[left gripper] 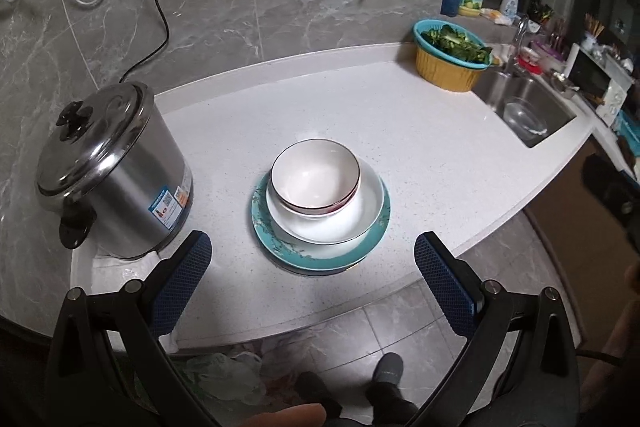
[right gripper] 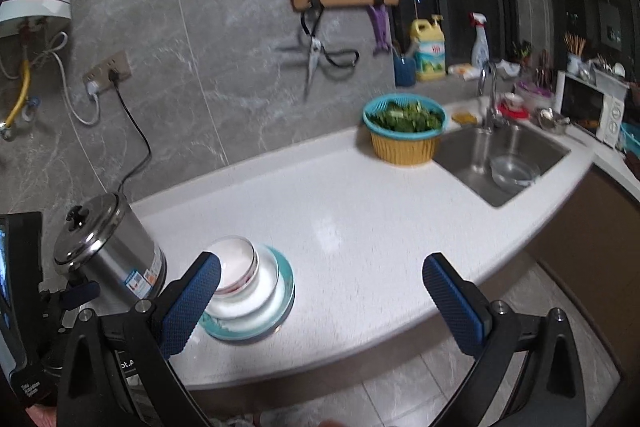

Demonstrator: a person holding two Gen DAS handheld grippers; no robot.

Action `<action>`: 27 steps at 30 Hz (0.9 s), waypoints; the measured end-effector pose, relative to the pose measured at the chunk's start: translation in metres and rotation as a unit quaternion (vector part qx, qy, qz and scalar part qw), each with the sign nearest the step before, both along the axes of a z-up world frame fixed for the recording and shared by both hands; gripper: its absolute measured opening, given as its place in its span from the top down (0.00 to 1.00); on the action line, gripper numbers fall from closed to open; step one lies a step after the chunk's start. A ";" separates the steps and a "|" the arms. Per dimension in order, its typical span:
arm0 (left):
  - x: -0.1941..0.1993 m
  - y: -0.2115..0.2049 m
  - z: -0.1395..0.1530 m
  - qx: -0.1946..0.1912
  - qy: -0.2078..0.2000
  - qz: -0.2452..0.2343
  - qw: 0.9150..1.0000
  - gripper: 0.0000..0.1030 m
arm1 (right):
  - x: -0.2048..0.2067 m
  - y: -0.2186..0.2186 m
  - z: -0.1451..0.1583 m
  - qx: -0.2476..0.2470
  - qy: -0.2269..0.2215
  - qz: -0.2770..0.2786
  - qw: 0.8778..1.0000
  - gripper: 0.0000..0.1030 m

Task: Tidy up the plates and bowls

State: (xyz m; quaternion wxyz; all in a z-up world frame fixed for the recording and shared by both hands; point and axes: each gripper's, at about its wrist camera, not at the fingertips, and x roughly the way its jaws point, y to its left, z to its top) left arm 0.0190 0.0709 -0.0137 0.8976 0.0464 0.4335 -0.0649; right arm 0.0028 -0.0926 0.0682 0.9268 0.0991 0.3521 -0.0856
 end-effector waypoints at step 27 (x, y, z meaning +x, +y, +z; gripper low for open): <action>0.016 -0.008 0.012 0.005 -0.019 -0.001 1.000 0.00 | 0.026 -0.001 -0.008 -0.021 0.081 -0.029 0.996 0.00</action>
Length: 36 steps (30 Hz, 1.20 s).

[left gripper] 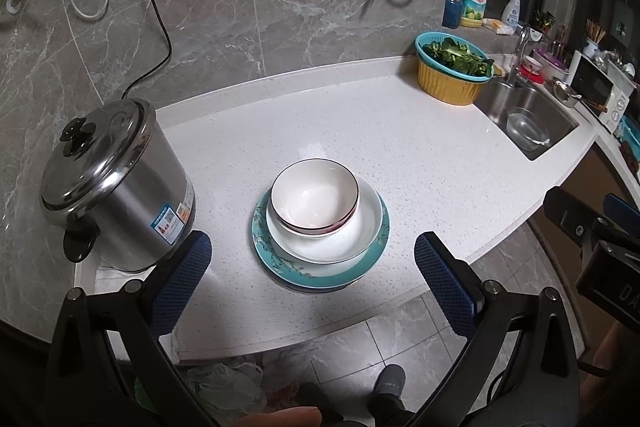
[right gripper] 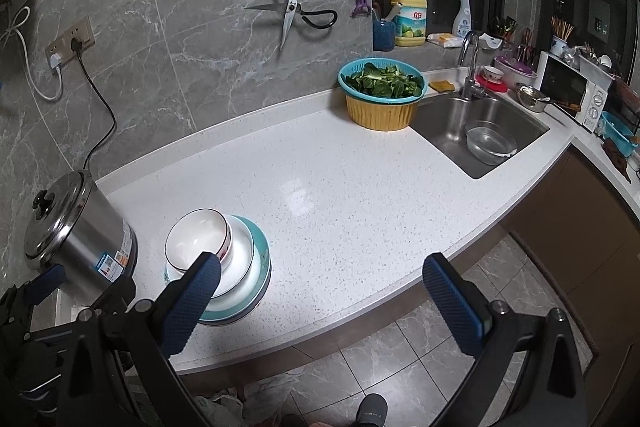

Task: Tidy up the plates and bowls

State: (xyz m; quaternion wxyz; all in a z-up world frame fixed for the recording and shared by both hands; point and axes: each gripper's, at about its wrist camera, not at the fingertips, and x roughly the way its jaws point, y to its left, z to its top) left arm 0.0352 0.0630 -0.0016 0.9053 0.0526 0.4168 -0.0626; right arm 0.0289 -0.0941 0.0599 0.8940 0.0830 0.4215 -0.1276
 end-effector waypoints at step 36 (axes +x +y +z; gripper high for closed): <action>0.004 -0.002 -0.005 0.007 0.007 0.005 1.000 0.00 | 0.009 0.001 -0.003 0.002 0.009 0.007 1.000 0.00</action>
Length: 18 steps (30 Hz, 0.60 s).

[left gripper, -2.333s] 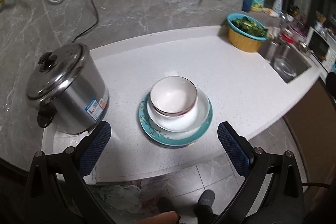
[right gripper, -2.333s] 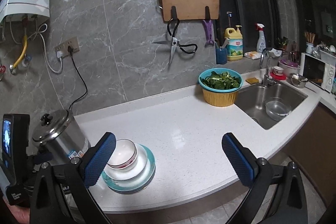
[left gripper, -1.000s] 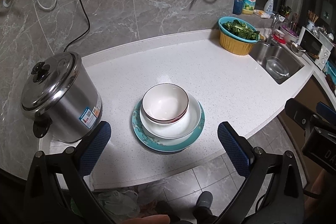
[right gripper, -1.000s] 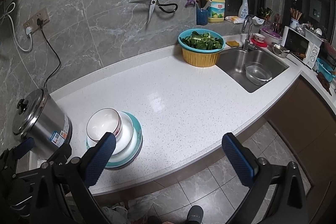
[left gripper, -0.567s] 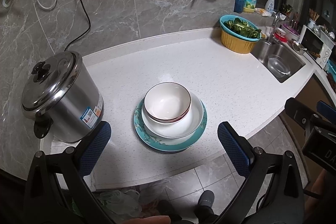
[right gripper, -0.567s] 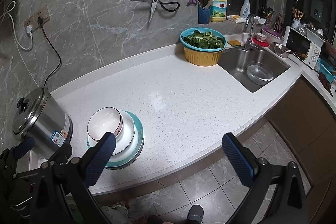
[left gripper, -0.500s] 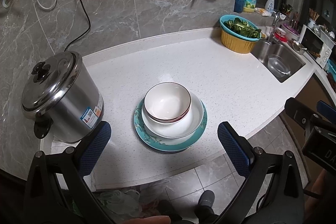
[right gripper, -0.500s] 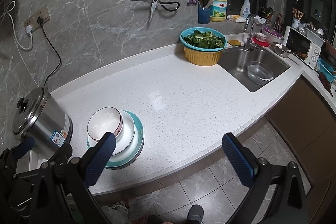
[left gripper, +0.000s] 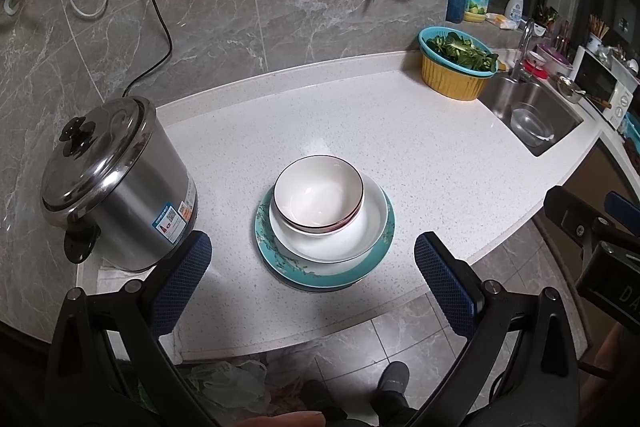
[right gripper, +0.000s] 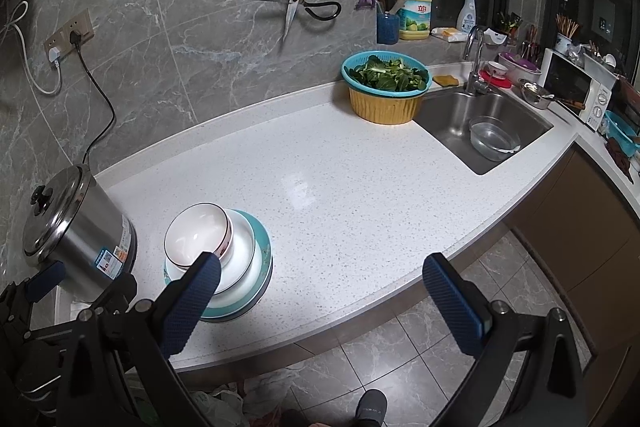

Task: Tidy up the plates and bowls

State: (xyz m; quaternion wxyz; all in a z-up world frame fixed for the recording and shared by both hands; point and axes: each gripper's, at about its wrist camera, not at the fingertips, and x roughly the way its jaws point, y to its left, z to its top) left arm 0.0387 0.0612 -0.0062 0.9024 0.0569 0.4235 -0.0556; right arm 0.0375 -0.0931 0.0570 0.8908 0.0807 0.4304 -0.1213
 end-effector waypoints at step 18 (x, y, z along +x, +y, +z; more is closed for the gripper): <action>0.001 0.003 0.000 0.001 -0.001 0.001 1.000 0.00 | -0.001 0.001 -0.004 -0.005 -0.002 0.007 1.000 0.00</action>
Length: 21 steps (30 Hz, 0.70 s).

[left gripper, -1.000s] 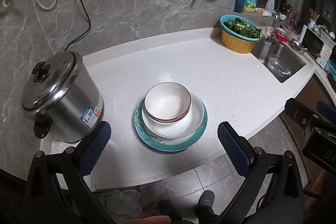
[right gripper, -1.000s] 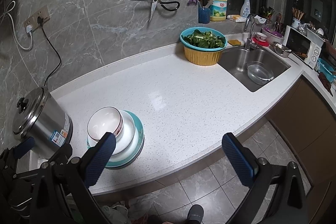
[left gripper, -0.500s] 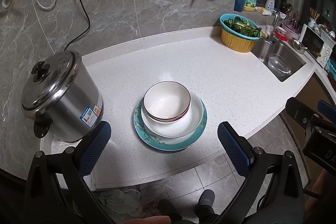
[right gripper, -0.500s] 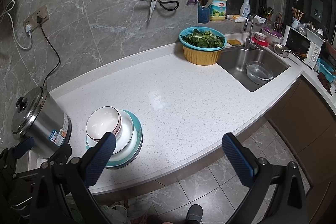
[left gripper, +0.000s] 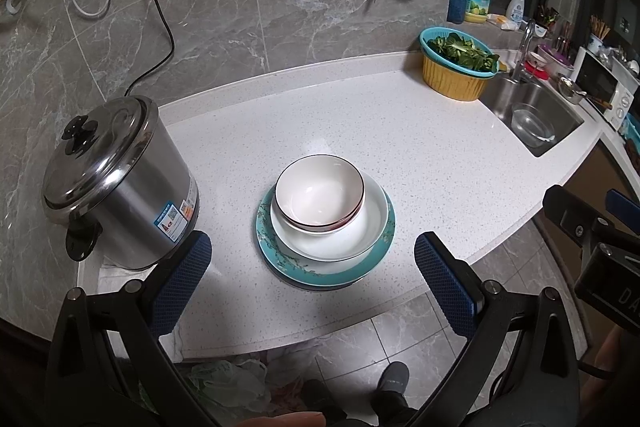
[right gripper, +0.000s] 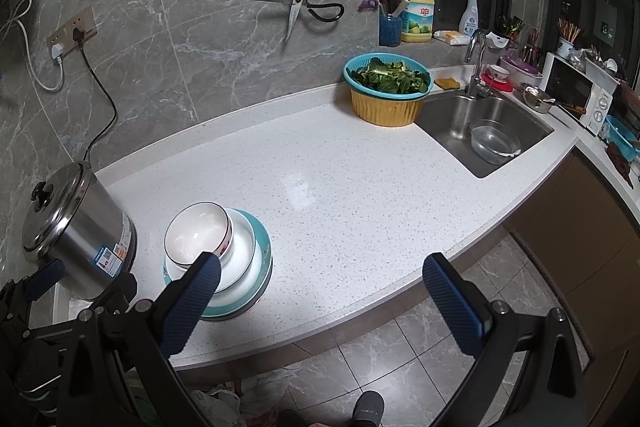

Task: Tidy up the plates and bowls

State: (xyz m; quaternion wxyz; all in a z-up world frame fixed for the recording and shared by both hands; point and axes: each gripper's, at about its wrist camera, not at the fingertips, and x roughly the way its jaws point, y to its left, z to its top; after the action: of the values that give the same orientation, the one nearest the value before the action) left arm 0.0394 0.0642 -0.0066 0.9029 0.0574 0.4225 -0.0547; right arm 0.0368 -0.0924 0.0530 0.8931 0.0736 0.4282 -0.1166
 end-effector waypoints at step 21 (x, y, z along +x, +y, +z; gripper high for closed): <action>-0.007 0.002 0.000 0.000 0.002 0.013 1.000 0.00 | 0.007 0.004 0.002 -0.003 0.003 0.021 1.000 0.00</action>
State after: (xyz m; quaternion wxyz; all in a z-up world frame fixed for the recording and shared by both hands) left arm 0.0324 0.0666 -0.0062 0.9026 0.0521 0.4251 -0.0435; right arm 0.0437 -0.0881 0.0545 0.8944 0.0618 0.4318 -0.0990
